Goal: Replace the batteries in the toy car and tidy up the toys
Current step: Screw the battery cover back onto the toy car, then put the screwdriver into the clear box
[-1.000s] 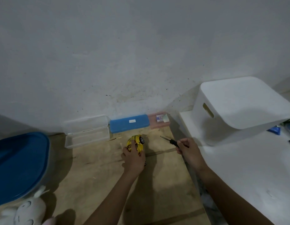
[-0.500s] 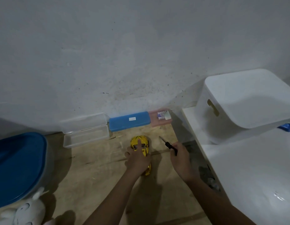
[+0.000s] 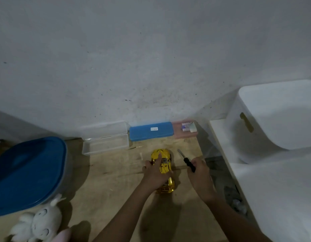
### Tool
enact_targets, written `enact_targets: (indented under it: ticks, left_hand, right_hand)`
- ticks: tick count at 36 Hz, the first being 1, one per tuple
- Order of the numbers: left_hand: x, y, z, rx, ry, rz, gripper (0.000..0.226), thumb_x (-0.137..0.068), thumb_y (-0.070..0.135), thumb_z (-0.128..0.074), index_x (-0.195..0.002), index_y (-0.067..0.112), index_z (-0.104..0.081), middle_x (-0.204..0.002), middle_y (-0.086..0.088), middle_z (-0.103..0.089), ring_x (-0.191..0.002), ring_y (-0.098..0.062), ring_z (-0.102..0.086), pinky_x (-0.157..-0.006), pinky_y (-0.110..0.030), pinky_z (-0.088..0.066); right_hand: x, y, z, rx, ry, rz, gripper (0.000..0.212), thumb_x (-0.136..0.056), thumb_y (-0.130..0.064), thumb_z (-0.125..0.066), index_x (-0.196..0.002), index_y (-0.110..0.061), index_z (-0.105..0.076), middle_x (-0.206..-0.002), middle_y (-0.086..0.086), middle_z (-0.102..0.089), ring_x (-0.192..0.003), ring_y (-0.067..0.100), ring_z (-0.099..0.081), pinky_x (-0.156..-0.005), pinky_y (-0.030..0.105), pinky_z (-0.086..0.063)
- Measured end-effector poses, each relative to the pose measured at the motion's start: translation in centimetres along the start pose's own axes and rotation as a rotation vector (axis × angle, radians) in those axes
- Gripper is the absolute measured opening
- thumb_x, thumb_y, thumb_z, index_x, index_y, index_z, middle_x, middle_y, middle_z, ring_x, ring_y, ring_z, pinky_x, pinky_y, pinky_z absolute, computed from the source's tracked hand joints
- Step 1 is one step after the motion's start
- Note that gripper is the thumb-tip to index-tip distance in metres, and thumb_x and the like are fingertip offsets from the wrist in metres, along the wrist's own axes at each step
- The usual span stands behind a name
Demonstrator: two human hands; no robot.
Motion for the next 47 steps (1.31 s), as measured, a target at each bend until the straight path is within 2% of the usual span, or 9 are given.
enact_targets:
  ticks: [8,14,17,20,27,31,35,43,47]
  left_hand:
    - [0.1,-1.7,0.4,0.204,-0.013,-0.042,0.073,-0.088,0.038,-0.06,-0.147,0.037,-0.017,-0.14,-0.01,-0.022,-0.133,-0.033,-0.026,-0.111,-0.042,-0.03]
    - [0.1,-3.8,2.2,0.376,-0.078,-0.132,0.061,-0.09,0.019,-0.058,-0.145,0.026,-0.031,-0.134,-0.007,-0.033,-0.13,-0.022,-0.04,-0.109,-0.03,-0.035]
    - [0.3,-5.3,5.1,0.401,0.055,-0.162,0.05,-0.094,0.018,-0.053,-0.141,0.02,-0.037,-0.127,-0.002,-0.039,-0.124,-0.015,-0.042,-0.103,-0.024,-0.036]
    - [0.0,-7.9,9.0,0.443,0.309,-0.115,0.046,-0.096,0.02,-0.051,-0.14,0.016,-0.038,-0.135,-0.007,-0.042,-0.125,-0.021,-0.044,-0.099,-0.022,-0.037]
    - [-1.6,-15.7,16.1,0.468,0.678,0.016,0.074,-0.088,0.013,-0.062,-0.148,0.017,-0.019,-0.151,-0.008,-0.023,-0.135,-0.025,-0.032,-0.108,-0.044,-0.037]
    - [-3.0,-18.5,17.2,0.541,0.61,0.068,0.091,-0.084,0.023,-0.069,-0.15,0.018,-0.007,-0.156,-0.006,-0.017,-0.141,-0.026,-0.022,-0.113,-0.044,-0.03]
    - [-4.2,-19.3,16.9,0.595,0.568,-0.016,0.089,-0.084,0.029,-0.069,-0.15,0.023,-0.01,-0.155,0.0,-0.021,-0.14,-0.015,-0.021,-0.115,-0.042,-0.027]
    - [-5.2,-19.8,16.8,0.777,0.564,-0.095,0.08,-0.086,0.012,-0.066,-0.149,0.017,-0.018,-0.146,0.01,-0.026,-0.133,0.0,-0.021,-0.11,-0.02,-0.022]
    - [-5.2,-20.0,16.7,0.863,0.567,-0.108,0.078,-0.085,0.006,-0.066,-0.148,0.016,-0.021,-0.146,0.006,-0.031,-0.134,-0.004,-0.028,-0.113,-0.028,-0.027]
  right_hand:
    - [-0.5,0.2,-0.2,-0.066,0.008,-0.058,0.005,-0.089,-0.01,-0.057,-0.093,-0.01,-0.061,-0.09,0.006,-0.061,-0.082,0.02,-0.059,-0.069,0.032,-0.048]
    - [-1.3,-2.9,0.0,-0.097,0.051,-0.073,0.007,-0.09,-0.009,-0.056,-0.093,-0.007,-0.062,-0.087,0.008,-0.059,-0.081,0.022,-0.054,-0.066,0.03,-0.037]
    - [-1.2,-6.4,-0.6,-0.144,0.069,0.016,0.006,-0.09,-0.006,-0.055,-0.086,-0.01,-0.057,-0.077,0.001,-0.055,-0.076,0.021,-0.053,-0.059,0.027,-0.036]
    - [-1.2,-10.3,-2.2,-0.197,0.044,0.101,0.005,-0.09,-0.006,-0.056,-0.089,-0.011,-0.058,-0.075,-0.006,-0.055,-0.071,0.01,-0.052,-0.058,0.017,-0.034]
    - [-2.8,-17.6,-9.0,-0.076,-0.083,0.337,0.011,-0.086,-0.003,-0.062,-0.096,-0.006,-0.062,-0.09,0.004,-0.061,-0.082,0.016,-0.056,-0.066,0.018,-0.039]
    - [-3.8,-20.0,-14.0,0.048,-0.224,0.414,0.012,-0.084,-0.001,-0.061,-0.096,-0.003,-0.063,-0.092,0.01,-0.062,-0.087,0.02,-0.054,-0.073,0.024,-0.038]
    - [-4.3,-21.2,-17.7,0.169,-0.316,0.456,0.008,-0.086,-0.004,-0.059,-0.093,-0.008,-0.06,-0.093,0.009,-0.059,-0.089,0.022,-0.052,-0.073,0.025,-0.037]
    - [-4.4,-22.6,-20.3,0.28,-0.355,0.494,0.013,-0.089,-0.011,-0.055,-0.1,-0.014,-0.062,-0.1,0.003,-0.061,-0.09,0.011,-0.047,-0.084,0.025,-0.044]
    - [-3.6,-23.5,-20.2,0.294,-0.352,0.593,0.021,-0.09,-0.008,-0.053,-0.106,-0.014,-0.064,-0.109,0.001,-0.063,-0.1,0.01,-0.052,-0.097,0.025,-0.043]
Point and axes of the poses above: each hand's wrist, its own x-axis away from the middle knuckle, its own z-axis out of the back of the hand, y = z × x, the point moved 4 cm from there along -x, towards the middle knuckle
